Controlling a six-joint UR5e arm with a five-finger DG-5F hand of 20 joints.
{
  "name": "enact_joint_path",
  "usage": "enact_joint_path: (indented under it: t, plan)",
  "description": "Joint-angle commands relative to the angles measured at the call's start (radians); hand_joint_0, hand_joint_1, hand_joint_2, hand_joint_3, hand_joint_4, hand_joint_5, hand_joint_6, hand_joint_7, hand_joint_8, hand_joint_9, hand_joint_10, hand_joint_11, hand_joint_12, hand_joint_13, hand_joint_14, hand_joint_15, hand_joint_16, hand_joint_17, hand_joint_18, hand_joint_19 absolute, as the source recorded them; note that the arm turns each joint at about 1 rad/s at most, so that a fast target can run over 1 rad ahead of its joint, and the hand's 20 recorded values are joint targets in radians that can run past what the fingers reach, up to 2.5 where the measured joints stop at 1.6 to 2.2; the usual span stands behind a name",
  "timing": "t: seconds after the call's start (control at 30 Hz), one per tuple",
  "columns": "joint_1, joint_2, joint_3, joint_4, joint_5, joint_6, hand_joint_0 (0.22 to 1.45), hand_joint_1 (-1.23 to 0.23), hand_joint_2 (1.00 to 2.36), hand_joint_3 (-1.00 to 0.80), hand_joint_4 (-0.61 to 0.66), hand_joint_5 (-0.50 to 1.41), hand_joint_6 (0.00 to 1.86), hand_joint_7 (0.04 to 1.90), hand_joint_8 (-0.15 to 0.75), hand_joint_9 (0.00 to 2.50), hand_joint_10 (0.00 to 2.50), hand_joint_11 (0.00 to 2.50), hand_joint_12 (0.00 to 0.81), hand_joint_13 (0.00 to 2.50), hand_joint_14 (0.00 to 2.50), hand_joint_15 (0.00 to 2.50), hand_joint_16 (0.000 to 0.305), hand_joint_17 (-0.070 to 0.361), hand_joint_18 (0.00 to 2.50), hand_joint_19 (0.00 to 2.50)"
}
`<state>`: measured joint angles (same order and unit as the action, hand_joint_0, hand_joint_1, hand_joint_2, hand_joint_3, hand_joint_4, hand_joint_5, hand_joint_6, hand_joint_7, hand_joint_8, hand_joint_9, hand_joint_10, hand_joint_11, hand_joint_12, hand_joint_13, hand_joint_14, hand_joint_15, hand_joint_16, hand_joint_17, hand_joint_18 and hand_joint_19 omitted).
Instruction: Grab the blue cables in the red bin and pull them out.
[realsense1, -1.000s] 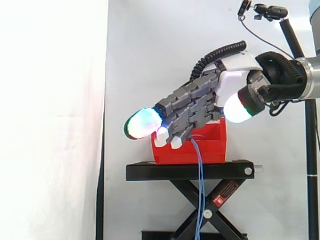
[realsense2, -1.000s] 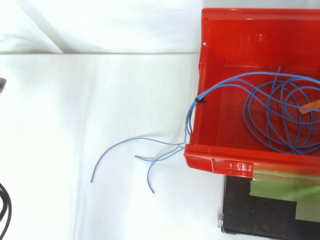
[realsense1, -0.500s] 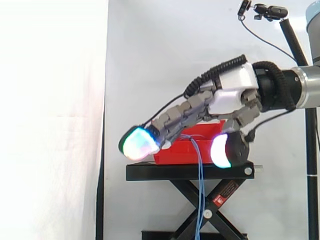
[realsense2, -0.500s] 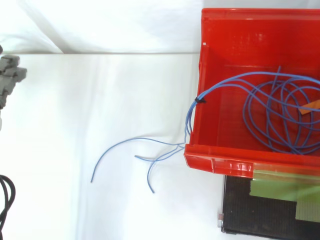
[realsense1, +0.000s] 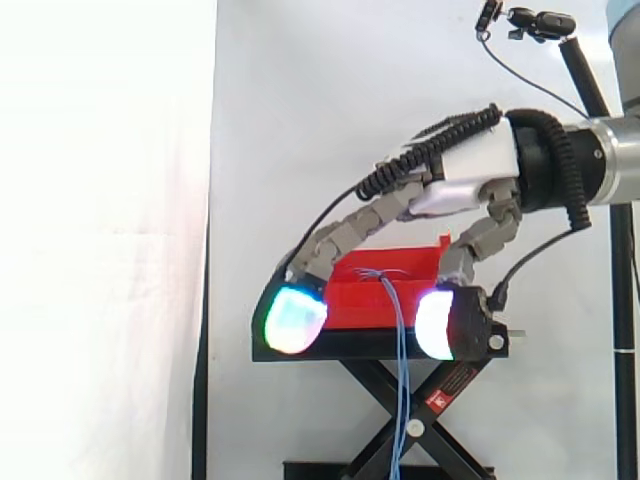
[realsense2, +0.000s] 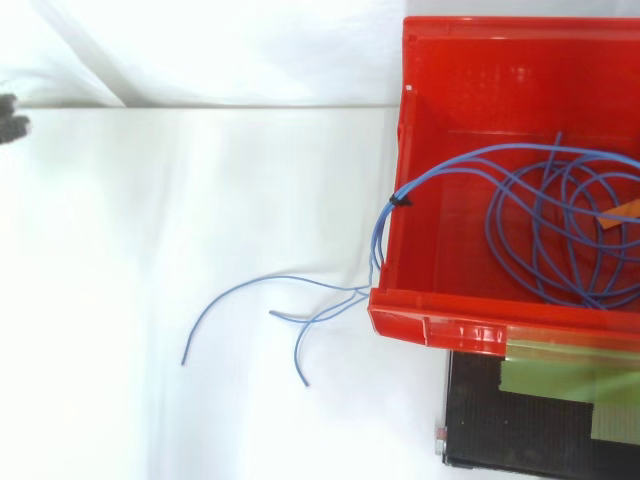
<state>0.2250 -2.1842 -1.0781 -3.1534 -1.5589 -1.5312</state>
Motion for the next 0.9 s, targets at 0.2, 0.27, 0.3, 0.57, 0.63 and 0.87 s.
enact_joint_path:
  t: [0.2,0.27,0.3,0.57,0.63,0.87]
  plan:
    - [-0.004,0.001,0.083,-0.221,0.01,-0.135,0.8,-0.81,1.0,-1.0,0.23,0.55,0.01,0.55,0.229,0.38,0.01,0.26,0.317,0.21,0.01,0.24,0.042,0.095,0.24,0.5]
    - [-0.007,0.0,0.081,-0.221,0.006,-0.155,0.8,-0.81,1.0,-1.0,0.24,0.55,0.01,0.55,0.227,0.38,0.01,0.26,0.317,0.21,0.01,0.24,0.042,0.094,0.23,0.51]
    - [-0.009,0.001,0.081,-0.221,0.006,-0.165,0.8,-0.81,1.0,-1.0,0.23,0.55,0.01,0.55,0.227,0.38,0.01,0.26,0.317,0.21,0.01,0.24,0.042,0.094,0.23,0.5]
    - [-0.007,0.0,0.086,-0.218,0.017,-0.301,0.79,-0.79,1.0,-1.0,0.28,0.58,0.01,0.57,0.232,0.38,0.01,0.27,0.318,0.21,0.01,0.25,0.042,0.094,0.23,0.51]
    - [-0.004,0.0,0.084,-0.217,0.017,-0.315,0.79,-0.79,1.0,-1.0,0.28,0.58,0.01,0.57,0.232,0.38,0.01,0.27,0.318,0.21,0.01,0.24,0.042,0.094,0.23,0.52]
    - [0.019,-0.009,0.083,-0.151,0.042,-0.341,0.79,-0.79,1.0,-1.0,0.28,0.59,0.01,0.58,0.234,0.39,0.01,0.26,0.316,0.22,0.01,0.25,0.042,0.094,0.24,0.52]
